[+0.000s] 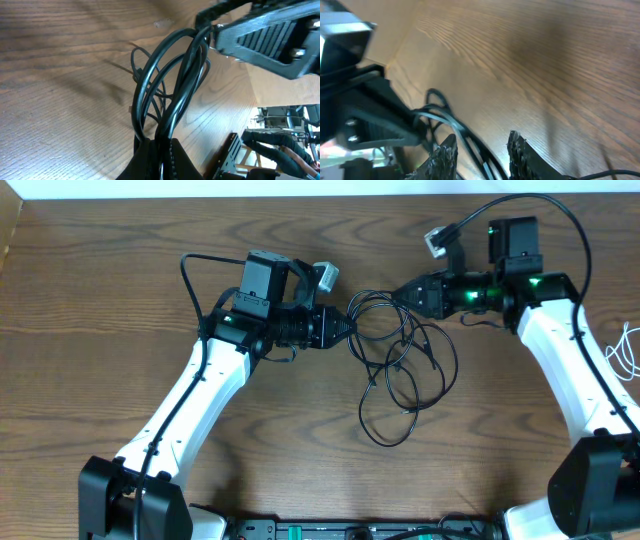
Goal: Untangle cables
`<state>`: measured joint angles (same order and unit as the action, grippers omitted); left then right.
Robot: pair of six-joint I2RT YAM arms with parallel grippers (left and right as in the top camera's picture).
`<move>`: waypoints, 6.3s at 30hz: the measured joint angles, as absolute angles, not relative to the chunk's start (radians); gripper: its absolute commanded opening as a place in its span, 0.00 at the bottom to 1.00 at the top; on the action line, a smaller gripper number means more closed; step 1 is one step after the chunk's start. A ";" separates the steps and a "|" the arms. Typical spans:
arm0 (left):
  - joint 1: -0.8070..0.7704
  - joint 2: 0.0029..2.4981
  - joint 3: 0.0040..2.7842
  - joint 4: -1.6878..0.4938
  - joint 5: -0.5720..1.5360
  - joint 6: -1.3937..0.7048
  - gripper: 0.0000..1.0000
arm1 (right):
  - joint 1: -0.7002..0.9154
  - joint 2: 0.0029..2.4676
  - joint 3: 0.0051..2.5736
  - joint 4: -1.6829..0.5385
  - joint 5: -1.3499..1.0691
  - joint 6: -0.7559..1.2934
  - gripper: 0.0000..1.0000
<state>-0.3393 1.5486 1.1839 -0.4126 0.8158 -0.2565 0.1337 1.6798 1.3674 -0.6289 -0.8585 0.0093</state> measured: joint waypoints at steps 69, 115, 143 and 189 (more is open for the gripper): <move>-0.330 1.549 1.178 -0.310 0.985 -0.212 0.08 | 0.130 1.683 1.314 -0.772 -0.929 -0.167 0.01; -0.329 1.549 1.177 -0.643 0.704 -0.152 0.07 | 0.218 1.678 1.314 -0.840 0.334 0.541 0.04; -0.353 1.549 1.177 -0.630 0.336 -0.235 0.07 | 0.287 1.679 1.295 -0.786 -0.441 -0.020 0.65; -0.334 1.549 1.177 -0.707 0.075 -0.259 0.07 | 0.027 1.603 1.011 -0.466 -0.184 0.307 0.01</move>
